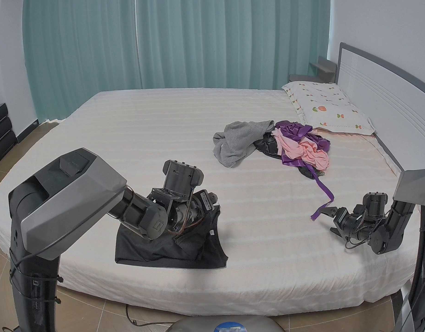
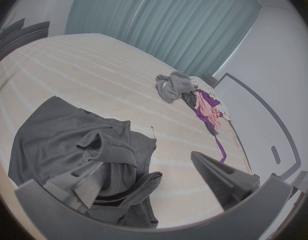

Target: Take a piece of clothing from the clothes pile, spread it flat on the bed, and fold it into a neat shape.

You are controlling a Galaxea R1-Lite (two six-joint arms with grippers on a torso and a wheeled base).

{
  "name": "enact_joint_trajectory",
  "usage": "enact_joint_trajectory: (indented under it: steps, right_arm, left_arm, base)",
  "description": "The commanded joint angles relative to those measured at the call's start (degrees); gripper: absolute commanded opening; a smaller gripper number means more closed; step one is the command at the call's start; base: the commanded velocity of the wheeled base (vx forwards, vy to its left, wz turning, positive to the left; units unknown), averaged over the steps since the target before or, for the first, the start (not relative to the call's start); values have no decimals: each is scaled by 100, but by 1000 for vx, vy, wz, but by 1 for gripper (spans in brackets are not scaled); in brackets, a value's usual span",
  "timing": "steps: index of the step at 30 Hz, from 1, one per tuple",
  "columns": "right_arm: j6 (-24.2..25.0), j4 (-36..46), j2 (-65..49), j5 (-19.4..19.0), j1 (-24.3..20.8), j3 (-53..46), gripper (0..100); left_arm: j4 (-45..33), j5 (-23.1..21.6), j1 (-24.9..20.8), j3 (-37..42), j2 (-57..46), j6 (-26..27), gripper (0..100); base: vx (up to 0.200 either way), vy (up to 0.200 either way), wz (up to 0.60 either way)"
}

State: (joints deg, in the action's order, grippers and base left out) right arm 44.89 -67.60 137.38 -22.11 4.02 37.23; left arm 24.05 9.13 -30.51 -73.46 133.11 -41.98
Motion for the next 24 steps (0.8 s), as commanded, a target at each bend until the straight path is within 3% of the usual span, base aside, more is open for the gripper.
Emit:
enact_joint_trajectory:
  steps: [1,7,10,17,24]
  right_arm:
    - [3,1,0,-3,2,-5,100]
    - [3,1,0,-3,2,-5,100]
    - [3,1,0,-3,2,-5,100]
    - [3,1,0,-12,2,-5,100]
    - [3,1,0,-3,2,-5,100]
  left_arm:
    - [-6,71,-16,60,-13,-3,100]
    - [3,317,63,95,-171,-152,100]
    - [12,230,142,95,-453,-469,100]
    - [-6,-447,441,25,-927,-1005,100]
    - [-586,-456,459,-89,-857,-1013,100]
  base:
    - [0,0,0]
    - [0,0,0]
    - [0,0,0]
    - [0,0,0]
    - [0,0,0]
